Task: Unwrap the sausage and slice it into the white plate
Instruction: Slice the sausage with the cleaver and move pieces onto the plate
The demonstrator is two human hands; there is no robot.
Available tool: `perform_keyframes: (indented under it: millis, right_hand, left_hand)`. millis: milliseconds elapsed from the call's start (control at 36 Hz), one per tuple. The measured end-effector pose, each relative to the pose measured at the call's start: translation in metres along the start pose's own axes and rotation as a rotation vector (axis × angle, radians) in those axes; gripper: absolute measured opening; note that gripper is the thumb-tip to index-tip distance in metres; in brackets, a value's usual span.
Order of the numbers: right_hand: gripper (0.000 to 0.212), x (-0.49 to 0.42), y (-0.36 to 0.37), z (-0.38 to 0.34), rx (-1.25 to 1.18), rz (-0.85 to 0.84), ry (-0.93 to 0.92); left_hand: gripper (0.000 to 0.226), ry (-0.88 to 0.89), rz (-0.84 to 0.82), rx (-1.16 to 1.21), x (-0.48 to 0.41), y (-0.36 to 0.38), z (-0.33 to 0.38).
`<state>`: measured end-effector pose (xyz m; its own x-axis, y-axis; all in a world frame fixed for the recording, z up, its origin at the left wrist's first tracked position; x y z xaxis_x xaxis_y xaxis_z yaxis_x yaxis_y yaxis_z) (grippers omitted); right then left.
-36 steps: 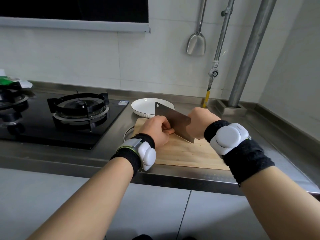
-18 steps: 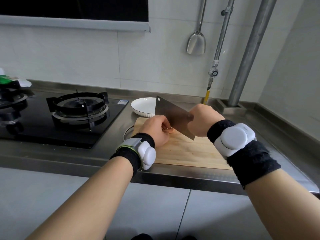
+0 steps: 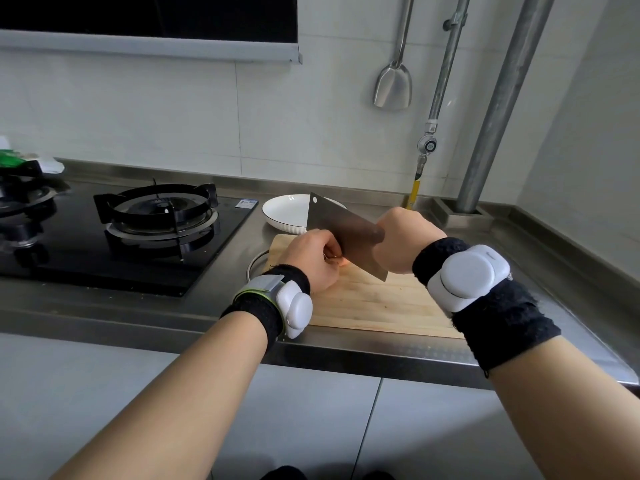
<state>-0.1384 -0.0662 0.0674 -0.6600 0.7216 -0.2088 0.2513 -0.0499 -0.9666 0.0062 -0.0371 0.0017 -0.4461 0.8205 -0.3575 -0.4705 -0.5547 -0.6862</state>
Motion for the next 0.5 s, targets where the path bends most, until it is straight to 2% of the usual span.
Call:
perform_keyframes:
  millis: [500]
  right_hand:
    - [0.013, -0.006, 0.011, 0.002, 0.014, -0.034, 0.023]
  left_hand:
    - [0.011, 0.0, -0.019, -0.015, 0.002, -0.001, 0.002]
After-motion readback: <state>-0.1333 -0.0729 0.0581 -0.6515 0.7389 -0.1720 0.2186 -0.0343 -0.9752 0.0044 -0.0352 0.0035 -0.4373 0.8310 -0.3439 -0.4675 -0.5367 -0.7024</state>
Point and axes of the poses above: each hand's wrist, its own x-axis away from the middle knuckle, its own y-axis out of the palm, z = x × y, the point moved 9 cm from there along -x, towards the middle knuckle, and after that the axes turned 12 degrees about -y, right-handed, at the moved point
